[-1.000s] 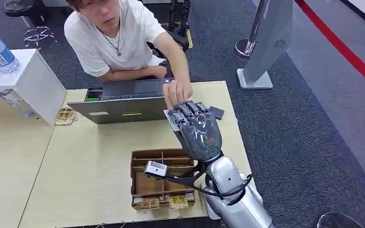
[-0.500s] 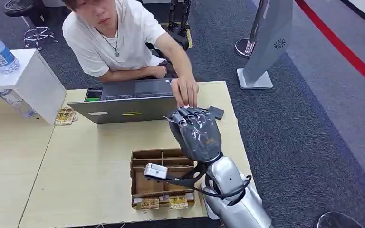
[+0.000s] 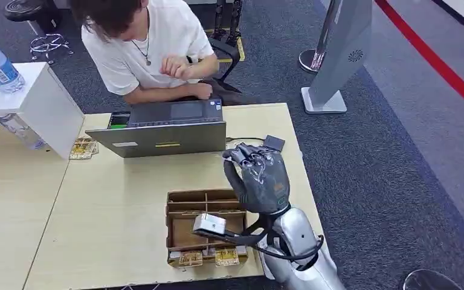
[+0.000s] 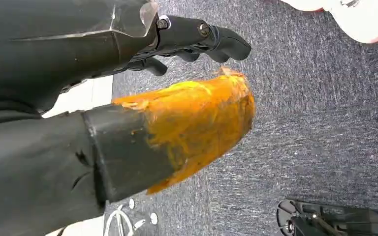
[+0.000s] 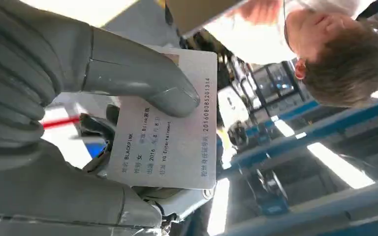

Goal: Pass the card to the sensor for recognition and then transmit it.

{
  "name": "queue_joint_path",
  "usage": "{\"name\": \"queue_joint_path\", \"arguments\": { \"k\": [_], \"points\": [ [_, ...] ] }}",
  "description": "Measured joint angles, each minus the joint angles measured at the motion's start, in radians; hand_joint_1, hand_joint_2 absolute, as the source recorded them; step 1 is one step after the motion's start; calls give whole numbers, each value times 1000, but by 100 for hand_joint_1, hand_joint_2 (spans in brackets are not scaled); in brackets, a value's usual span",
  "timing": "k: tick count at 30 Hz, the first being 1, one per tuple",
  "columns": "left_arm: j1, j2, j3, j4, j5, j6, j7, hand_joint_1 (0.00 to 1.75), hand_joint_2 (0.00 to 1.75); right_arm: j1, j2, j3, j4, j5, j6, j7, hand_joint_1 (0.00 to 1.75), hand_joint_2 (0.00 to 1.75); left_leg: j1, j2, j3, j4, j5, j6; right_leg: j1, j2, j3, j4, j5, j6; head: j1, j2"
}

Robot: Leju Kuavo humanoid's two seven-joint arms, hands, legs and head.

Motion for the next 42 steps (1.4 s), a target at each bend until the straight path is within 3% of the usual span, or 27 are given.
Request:
{"name": "queue_joint_path", "arguments": {
  "k": [8, 17, 42],
  "points": [
    [0, 0, 0, 0, 7, 4, 0, 0, 0, 70, -17, -25, -15, -145, 0, -10, 175, 175, 0, 0, 0, 0, 0, 0, 0, 0, 0, 0, 0, 0, 0, 0],
    [0, 1, 3, 0, 19, 11, 0, 0, 0, 151, -70, -53, -49, -368, 19, -44, 175, 175, 0, 0, 0, 0, 0, 0, 0, 0, -1, 0, 0, 0, 0, 0],
    [0, 18, 27, 0, 27, 33, -2, 0, 0, 320, -124, -193, -65, -865, 337, -209, 175, 175, 0, 0, -1, 0, 0, 0, 0, 0, -1, 0, 0, 0, 0, 0]
  ]
}}
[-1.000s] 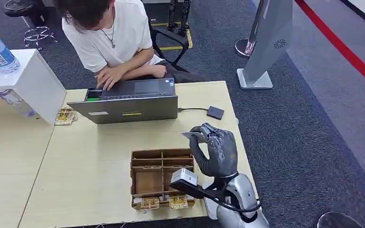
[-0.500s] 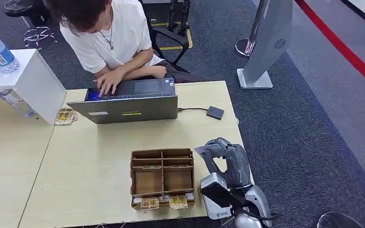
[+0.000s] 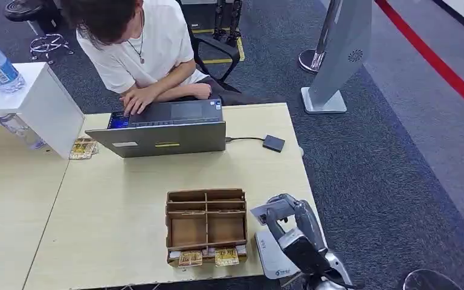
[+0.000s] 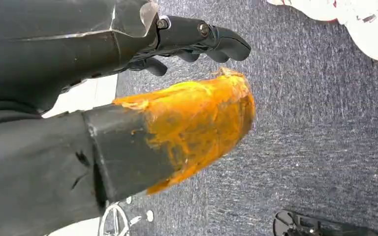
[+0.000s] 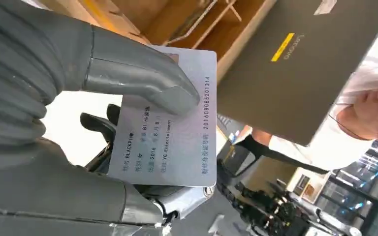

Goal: Pass the card to the sensor for recognition and then transmit it.

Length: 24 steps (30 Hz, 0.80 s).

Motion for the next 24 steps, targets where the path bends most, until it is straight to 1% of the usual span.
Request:
{"name": "queue_joint_path", "arguments": {
  "k": [6, 10, 24],
  "points": [
    [0, 9, 0, 0, -5, 3, 0, 0, 0, 11, -1, -21, 26, -34, 43, -11, 175, 175, 0, 0, 0, 0, 0, 0, 0, 0, 0, 0, 0, 0, 0, 0],
    [0, 13, 0, 0, -6, 3, 0, 0, 0, 15, -1, -28, 42, -36, 51, -11, 175, 175, 0, 0, 0, 0, 0, 0, 0, 0, 0, 0, 0, 0, 0, 0],
    [0, 24, 6, 0, -6, 3, -4, 0, 0, 16, -14, -37, 134, -58, 115, 8, 175, 175, 0, 0, 0, 0, 0, 0, 0, 0, 0, 0, 0, 0, 0, 0]
  ]
}}
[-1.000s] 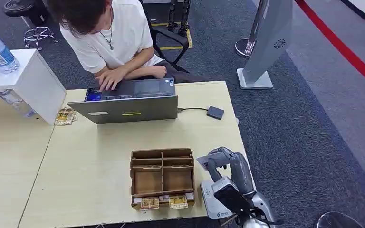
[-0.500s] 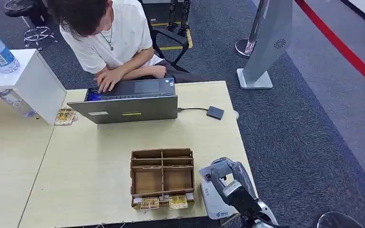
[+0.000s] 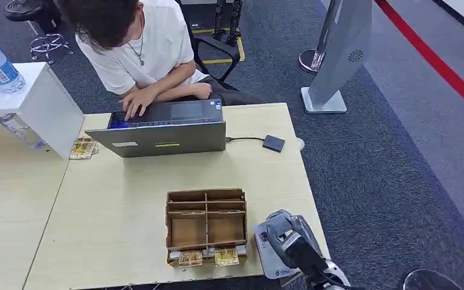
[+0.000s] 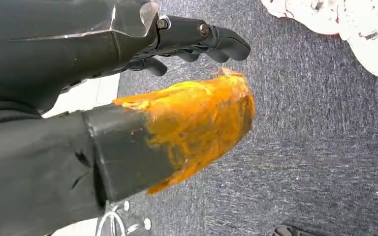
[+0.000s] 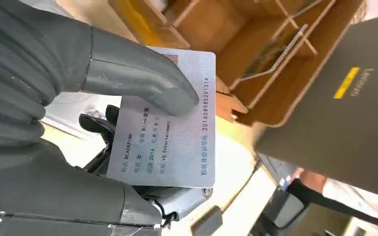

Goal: Pass the card to the sensor for recognition and then transmit it.

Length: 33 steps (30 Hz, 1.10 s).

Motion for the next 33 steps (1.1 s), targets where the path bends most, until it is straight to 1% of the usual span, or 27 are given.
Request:
{"name": "queue_joint_path", "arguments": {
  "k": [6, 15, 19, 25, 33],
  "points": [
    [0, 1, 0, 0, 0, 0, -3, 0, 0, 4, -13, -8, 25, -18, 31, 2, 175, 175, 0, 0, 0, 0, 0, 0, 0, 0, 0, 0, 0, 0, 0, 0],
    [0, 1, 1, 0, 0, -1, -4, 0, 0, 10, -25, -19, 42, -20, 34, 3, 175, 175, 0, 0, 0, 0, 0, 0, 0, 0, 0, 0, 0, 0, 0, 0],
    [0, 0, 1, 0, 5, -5, -5, 0, 0, 20, -37, -24, 42, -9, 40, 18, 175, 175, 0, 0, 0, 0, 0, 0, 0, 0, 0, 0, 0, 0, 0, 0],
    [0, -7, 1, 0, 15, -6, -7, 0, 0, 41, -65, -41, 24, 55, 27, 53, 175, 175, 0, 0, 0, 0, 0, 0, 0, 0, 0, 0, 0, 0, 0, 0],
    [0, -16, 1, 0, 15, -15, -13, 0, 0, 69, -103, -47, -8, 136, 32, 104, 175, 175, 0, 0, 0, 0, 0, 0, 0, 0, 0, 0, 0, 0, 0, 0]
  ]
}}
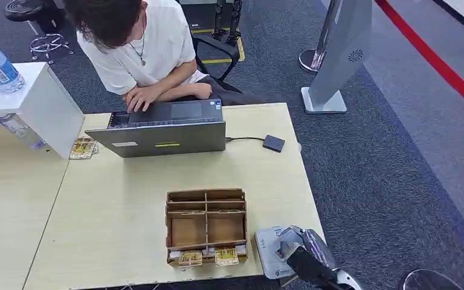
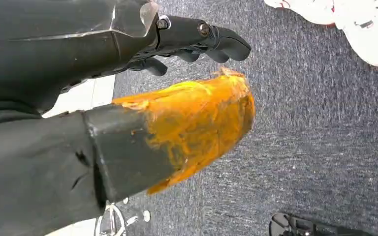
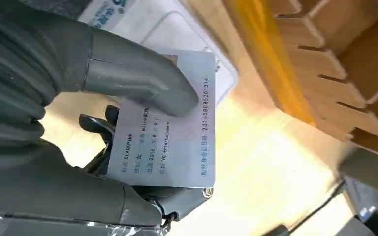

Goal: Pass the card to the sensor for recognition and then transmit it.

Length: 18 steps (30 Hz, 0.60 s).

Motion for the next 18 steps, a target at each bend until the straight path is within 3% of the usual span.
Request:
{"name": "queue_joint_path", "arguments": {
  "k": [18],
  "points": [
    [0, -10, 0, 0, -3, -2, -1, 0, 0, 4, -34, 60, -13, 77, -6, 44, 175, 175, 0, 0, 0, 0, 0, 0, 0, 0, 0, 0, 0, 0, 0, 0]
  ]
}}
